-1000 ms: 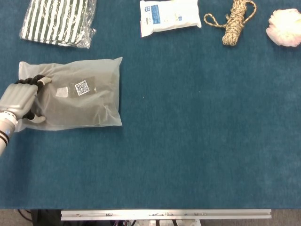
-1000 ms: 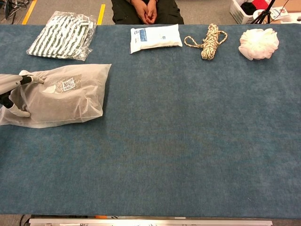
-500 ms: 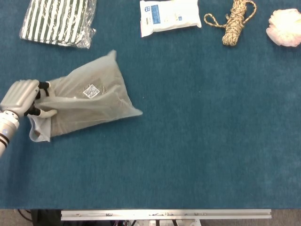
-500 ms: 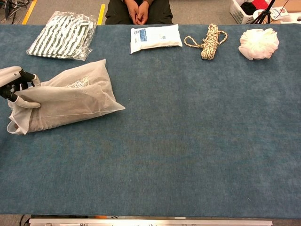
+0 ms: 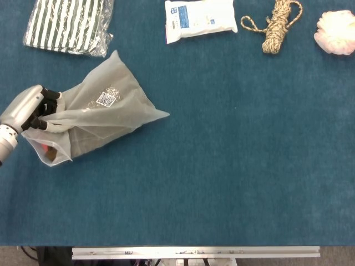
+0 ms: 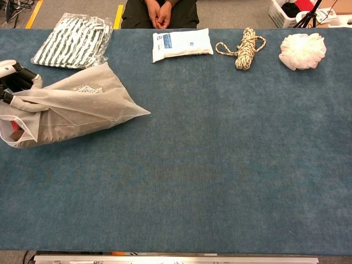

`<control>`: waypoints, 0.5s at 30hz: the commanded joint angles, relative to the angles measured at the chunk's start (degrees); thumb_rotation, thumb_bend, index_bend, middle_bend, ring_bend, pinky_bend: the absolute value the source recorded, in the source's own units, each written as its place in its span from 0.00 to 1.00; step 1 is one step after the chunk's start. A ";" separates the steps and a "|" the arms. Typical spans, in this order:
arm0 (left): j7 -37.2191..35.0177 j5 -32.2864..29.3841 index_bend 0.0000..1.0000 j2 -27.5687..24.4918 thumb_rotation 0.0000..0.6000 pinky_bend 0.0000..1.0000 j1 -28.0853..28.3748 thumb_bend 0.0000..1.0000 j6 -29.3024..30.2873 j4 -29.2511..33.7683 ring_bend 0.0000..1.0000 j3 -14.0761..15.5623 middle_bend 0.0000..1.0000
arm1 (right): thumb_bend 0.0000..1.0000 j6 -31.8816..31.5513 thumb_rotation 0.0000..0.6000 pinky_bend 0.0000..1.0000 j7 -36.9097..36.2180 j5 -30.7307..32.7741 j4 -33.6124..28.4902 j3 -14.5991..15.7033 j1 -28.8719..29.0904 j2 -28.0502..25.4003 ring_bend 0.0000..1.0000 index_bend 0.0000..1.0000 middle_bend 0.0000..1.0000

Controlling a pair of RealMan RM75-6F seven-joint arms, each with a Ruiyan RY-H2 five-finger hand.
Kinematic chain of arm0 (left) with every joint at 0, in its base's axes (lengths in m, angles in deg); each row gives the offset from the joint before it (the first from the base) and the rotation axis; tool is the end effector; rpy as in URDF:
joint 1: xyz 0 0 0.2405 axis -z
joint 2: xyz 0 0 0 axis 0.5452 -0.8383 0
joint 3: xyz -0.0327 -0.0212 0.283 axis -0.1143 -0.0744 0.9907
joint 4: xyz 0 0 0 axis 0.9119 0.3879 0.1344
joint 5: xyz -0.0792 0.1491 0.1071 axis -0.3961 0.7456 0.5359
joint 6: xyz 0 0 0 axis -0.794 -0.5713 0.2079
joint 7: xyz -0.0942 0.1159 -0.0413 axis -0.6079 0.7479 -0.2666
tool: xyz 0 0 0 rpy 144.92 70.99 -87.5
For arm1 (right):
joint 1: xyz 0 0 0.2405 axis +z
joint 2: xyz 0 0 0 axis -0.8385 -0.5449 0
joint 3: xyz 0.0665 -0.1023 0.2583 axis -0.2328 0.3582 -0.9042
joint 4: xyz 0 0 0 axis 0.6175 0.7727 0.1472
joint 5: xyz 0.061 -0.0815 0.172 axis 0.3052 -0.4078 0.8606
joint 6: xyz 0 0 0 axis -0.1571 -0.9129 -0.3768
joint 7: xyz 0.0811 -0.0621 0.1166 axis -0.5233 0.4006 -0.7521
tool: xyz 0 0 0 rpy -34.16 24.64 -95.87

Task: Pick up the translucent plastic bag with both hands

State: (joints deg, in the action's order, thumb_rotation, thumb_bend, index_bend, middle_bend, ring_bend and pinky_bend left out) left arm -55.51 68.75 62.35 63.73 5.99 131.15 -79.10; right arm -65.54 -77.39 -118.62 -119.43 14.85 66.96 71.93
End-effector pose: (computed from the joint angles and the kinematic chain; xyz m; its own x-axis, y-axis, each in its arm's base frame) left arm -0.3166 0.3299 0.1026 -0.1493 0.5041 0.8507 0.9800 -0.0389 0.1951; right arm -0.2456 -0.2170 0.2346 0.4727 -0.0156 0.8811 -0.8704 -0.1647 0.4641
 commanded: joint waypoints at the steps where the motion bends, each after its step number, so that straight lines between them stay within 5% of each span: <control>1: -9.36 4.55 0.77 -3.61 1.00 0.99 2.03 0.33 2.87 2.44 0.78 2.09 0.83 | 0.06 0.78 1.00 0.31 0.65 -0.67 -0.42 -0.06 0.73 0.39 0.14 0.01 0.24; 15: -26.20 8.63 0.77 -9.37 1.00 1.00 6.70 0.33 7.81 9.92 0.79 3.69 0.83 | 0.06 4.03 1.00 0.31 3.73 -4.44 -2.42 -0.57 4.54 2.39 0.14 0.01 0.24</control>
State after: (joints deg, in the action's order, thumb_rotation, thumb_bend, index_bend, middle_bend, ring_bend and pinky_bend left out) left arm -80.24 76.91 53.78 69.54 13.08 139.97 -75.53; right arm -61.73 -73.90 -122.81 -121.66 14.34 71.26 74.11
